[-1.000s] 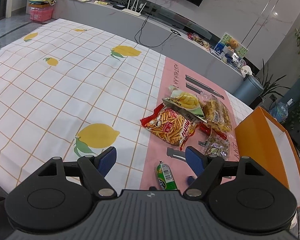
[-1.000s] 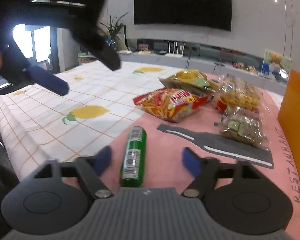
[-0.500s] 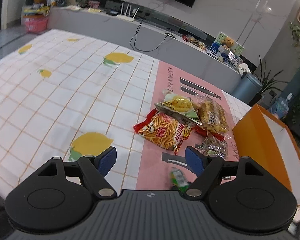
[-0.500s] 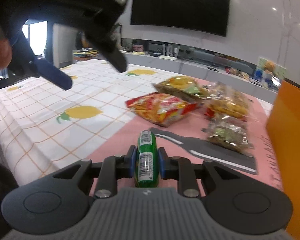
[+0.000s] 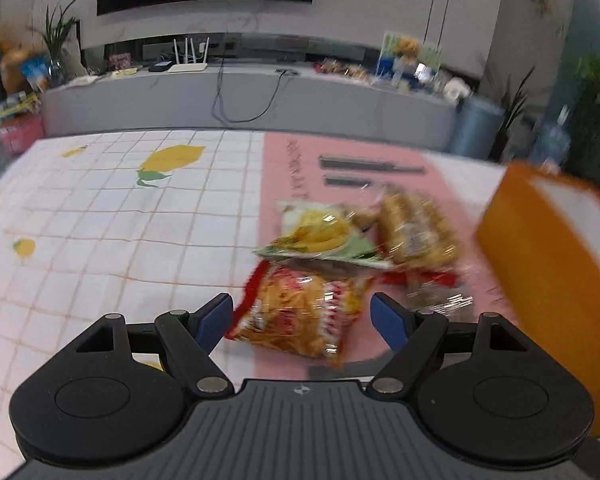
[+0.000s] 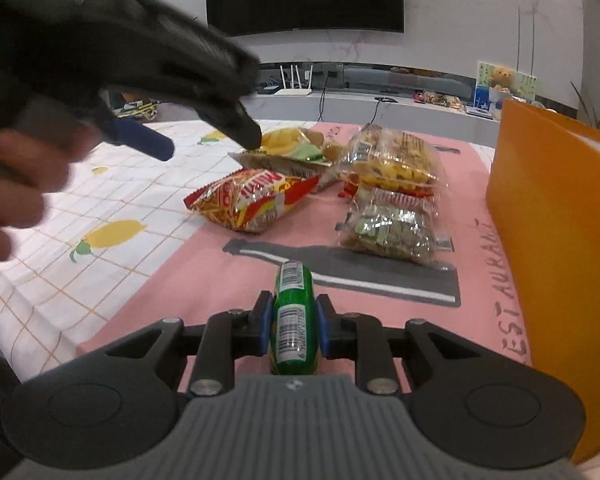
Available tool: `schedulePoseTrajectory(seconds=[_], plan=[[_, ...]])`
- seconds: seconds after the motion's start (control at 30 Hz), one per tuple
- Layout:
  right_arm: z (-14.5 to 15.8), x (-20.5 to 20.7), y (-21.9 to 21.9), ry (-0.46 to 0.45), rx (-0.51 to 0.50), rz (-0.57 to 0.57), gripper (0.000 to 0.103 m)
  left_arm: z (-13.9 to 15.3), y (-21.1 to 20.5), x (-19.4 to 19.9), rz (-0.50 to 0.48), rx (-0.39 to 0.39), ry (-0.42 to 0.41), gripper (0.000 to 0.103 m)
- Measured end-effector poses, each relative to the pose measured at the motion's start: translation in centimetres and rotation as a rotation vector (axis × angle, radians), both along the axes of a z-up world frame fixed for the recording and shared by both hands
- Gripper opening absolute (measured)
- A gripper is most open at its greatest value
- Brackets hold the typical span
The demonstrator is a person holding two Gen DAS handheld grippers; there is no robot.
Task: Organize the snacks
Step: 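Lift the green tube with the right tool while the left tool grasps the red spicy strip bag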
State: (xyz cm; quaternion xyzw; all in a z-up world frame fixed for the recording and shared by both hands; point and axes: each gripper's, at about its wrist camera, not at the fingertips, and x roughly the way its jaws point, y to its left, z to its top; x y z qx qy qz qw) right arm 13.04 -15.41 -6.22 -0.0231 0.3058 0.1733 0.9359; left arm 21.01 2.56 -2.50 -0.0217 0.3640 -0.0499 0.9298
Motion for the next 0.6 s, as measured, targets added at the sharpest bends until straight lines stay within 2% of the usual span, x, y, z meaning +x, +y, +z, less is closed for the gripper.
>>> schedulePoseTrajectory(seconds=[0.17,0.27,0.33,0.5,0.53,0.6], plan=[[-0.1,-0.1,0.3,-0.016,-0.021,-0.003,0.021,-1.4,-0.6,2.1,-0.049,0.018,0.025,0.092],[-0.1,-0.2,0.6,-0.03,-0.046,0.001,0.021,-2.6,-0.4,3.2,-0.03,0.03,0.067,0.092],[-0.2,-0.2,0.7,-0.035,-0.053,0.004,0.021,-3.5,0.1,3.6,-0.022,0.005,0.063,0.099],[-0.2,-0.2,0.8,-0.038,-0.06,0.004,0.021,-5.0,1.2,4.5,-0.016,-0.122,0.076,0.1],[-0.2,-0.2,0.8,-0.039,-0.062,0.005,0.021,-5.0,1.1,4.5,-0.015,-0.115,0.068,0.1],[-0.2,-0.2,0.8,-0.04,-0.064,0.007,0.021,-5.0,0.6,4.2,-0.042,-0.095,0.05,0.089]])
